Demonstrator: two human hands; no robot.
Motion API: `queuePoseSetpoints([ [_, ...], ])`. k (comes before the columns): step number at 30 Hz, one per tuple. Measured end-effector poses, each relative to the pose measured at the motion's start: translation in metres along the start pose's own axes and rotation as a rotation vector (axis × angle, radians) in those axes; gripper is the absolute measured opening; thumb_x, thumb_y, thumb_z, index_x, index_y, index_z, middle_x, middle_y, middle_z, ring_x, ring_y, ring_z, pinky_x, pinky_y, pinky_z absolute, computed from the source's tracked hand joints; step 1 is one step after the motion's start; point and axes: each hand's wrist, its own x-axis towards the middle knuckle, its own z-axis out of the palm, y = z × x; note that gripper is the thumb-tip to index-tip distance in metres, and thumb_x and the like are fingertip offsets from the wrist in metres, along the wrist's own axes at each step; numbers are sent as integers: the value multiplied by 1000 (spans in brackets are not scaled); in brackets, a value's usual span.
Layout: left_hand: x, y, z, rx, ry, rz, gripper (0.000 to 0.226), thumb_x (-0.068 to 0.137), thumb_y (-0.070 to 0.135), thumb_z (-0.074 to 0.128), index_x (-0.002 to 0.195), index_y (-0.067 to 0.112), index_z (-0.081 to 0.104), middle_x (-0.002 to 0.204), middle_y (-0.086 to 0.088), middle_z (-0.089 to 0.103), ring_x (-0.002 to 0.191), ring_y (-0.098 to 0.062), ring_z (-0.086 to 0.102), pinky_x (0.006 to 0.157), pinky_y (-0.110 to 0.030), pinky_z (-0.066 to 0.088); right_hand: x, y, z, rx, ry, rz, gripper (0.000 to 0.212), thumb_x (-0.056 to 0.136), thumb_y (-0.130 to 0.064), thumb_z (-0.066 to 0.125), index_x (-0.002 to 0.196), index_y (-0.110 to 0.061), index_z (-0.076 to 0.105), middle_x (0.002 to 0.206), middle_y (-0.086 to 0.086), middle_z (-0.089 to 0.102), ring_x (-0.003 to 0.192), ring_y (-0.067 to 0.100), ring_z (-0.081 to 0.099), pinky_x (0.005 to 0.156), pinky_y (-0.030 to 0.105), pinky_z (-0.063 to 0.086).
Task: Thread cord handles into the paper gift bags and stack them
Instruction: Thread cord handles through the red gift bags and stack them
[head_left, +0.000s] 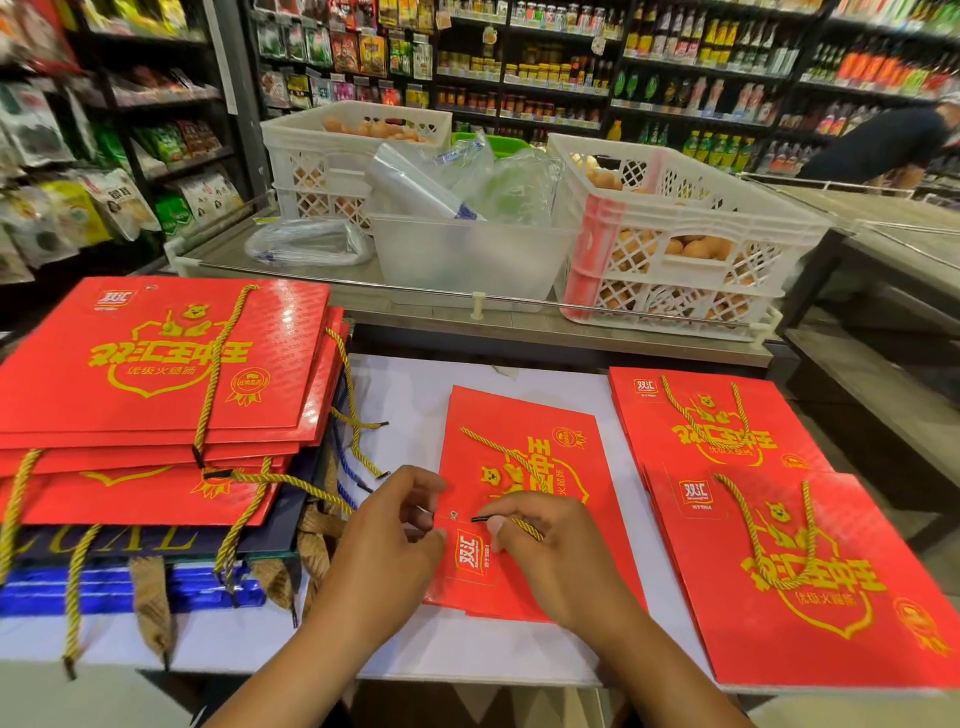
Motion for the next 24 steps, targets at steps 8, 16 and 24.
queuePoseSetpoints([
  [8,1,-5,5,-228,48,11,36,99,3,63,109,38,67,95,3,71,89,-21,66,73,-42,57,20,-1,1,121,64,13,14,88,-8,79,82,-21,78,75,1,76,76,15,73,74,32,58],
  [16,-2,-7,8,-200,69,-24,35,97,-5,61,113,25,65,95,7,79,87,-10,73,71,-25,59,23,5,5,58,66,-29,15,88,-11,79,80,-23,77,75,3,73,75,24,70,71,42,57],
  [24,-2,-6,8,-172,45,-18,28,100,5,63,113,30,66,98,11,79,93,-9,73,80,-32,60,17,5,11,-206,91,-192,14,91,-15,76,87,-28,75,90,-21,70,84,4,67,67,22,51],
])
